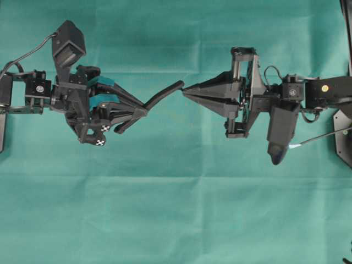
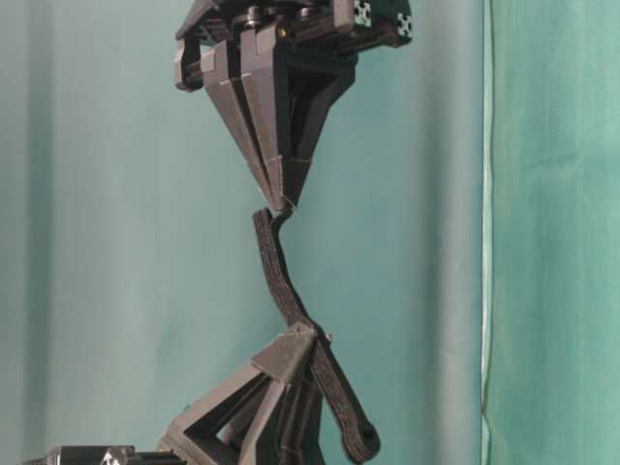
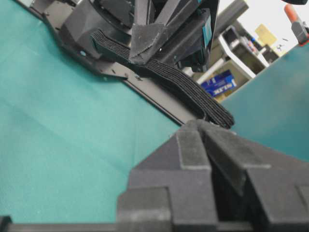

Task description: Peel off the Velcro with your right arm.

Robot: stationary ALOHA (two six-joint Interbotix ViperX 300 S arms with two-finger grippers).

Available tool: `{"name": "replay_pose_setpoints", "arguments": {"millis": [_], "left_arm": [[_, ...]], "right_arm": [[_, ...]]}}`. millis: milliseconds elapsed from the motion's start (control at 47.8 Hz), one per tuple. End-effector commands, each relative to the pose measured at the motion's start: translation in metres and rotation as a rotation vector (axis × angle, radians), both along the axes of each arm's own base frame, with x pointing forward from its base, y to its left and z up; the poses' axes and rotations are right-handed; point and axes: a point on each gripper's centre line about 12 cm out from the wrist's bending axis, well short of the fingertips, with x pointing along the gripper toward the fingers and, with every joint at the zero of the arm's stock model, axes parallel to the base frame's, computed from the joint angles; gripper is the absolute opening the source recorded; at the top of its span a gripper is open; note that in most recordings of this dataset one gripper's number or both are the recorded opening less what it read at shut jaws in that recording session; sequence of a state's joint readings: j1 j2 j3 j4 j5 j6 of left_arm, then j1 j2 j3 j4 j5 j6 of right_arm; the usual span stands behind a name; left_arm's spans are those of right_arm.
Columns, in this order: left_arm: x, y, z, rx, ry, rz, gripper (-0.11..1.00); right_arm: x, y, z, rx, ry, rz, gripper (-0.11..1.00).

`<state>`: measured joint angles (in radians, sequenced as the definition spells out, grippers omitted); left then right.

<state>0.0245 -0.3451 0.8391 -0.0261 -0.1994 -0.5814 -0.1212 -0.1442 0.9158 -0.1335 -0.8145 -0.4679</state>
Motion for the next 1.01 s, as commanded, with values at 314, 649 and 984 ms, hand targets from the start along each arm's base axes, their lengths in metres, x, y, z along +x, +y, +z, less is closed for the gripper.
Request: {"name": "replay_pose_setpoints", "arguments": {"millis": [314, 649, 984], "left_arm": [[0.0005, 0.0005, 0.0081, 0.002, -0.029, 0.001, 0.1], [0.0007, 0.0006, 0.0076, 0.002, -0.028, 0.001, 0.1], [0.0009, 0.0006, 0.0071, 0.001, -0.026, 0.002, 0.1]], "right_arm": [[-0.0033, -0.0007, 0.0097, 0.004, -0.031, -0.006, 0.06], [-0.0083, -0.0042, 0.0123, 0.001, -0.039, -0.017, 0.06], [-0.0054, -0.0092, 0.0163, -0.006, -0.052, -0.03, 0.06]]}}
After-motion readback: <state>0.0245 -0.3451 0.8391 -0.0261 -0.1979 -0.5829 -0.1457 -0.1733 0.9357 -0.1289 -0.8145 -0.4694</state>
